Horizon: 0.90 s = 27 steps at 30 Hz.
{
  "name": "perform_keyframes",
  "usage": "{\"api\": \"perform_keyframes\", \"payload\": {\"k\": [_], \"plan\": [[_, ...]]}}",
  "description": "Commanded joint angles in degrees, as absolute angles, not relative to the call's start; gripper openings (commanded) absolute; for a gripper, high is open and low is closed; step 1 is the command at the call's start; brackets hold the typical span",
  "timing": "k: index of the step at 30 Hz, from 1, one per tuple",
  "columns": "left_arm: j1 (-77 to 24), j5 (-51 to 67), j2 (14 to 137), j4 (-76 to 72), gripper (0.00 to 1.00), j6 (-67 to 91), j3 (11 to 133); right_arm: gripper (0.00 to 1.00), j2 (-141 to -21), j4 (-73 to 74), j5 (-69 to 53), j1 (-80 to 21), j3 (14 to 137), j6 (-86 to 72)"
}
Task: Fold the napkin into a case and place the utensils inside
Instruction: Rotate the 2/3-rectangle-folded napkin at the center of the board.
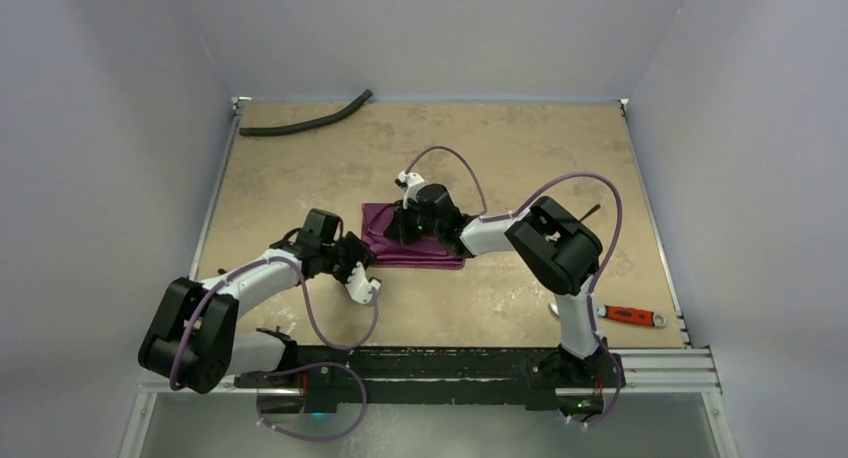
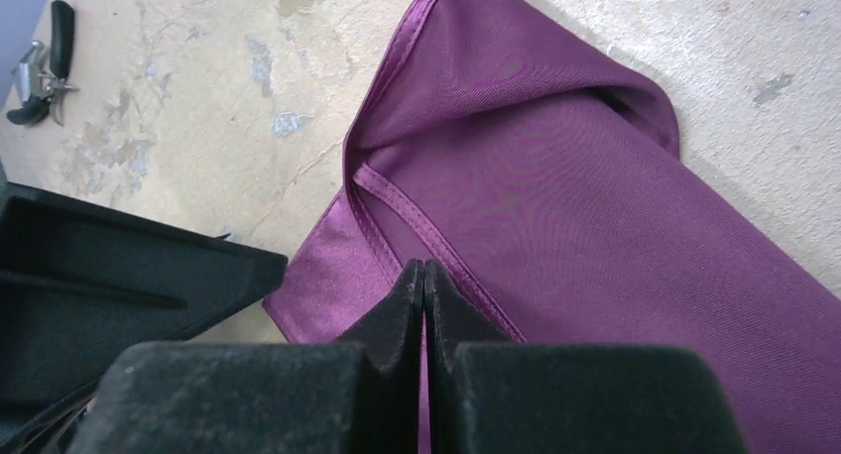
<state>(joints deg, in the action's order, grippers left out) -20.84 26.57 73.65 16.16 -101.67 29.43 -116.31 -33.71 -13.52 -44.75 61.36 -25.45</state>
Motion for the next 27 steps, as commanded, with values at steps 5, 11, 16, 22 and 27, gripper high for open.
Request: {"api": "perform_keyframes", "payload": {"k": [5,11,16,22,27], "plan": [[-23.4,27.8,76.4,10.9,0.49,-103.8,26.0,0.00,-117.4,-41.3,-16.3,-44.7,58.5,-27.4],[-24.5,28.8,77.7,8.5,0.42,-104.0,25.6,0.00,-118.2,-42.1,-16.2,-44.6,57.4,-27.6],[-24.9,29.6,78.4,6.8,0.32,-100.4,27.1,0.00,-118.5,-42.7,-15.7,-44.6,56.0,-28.0],[-25.0,29.6,77.7,5.8,0.00,-96.6,28.2,0.00,-118.7,-43.5,-15.0,-45.2,54.1,-27.7],[-25.0,29.5,77.6,7.1,0.00,-94.8,29.4,0.00,-118.3,-43.5,-14.7,-45.3,53.4,-26.9]]}}
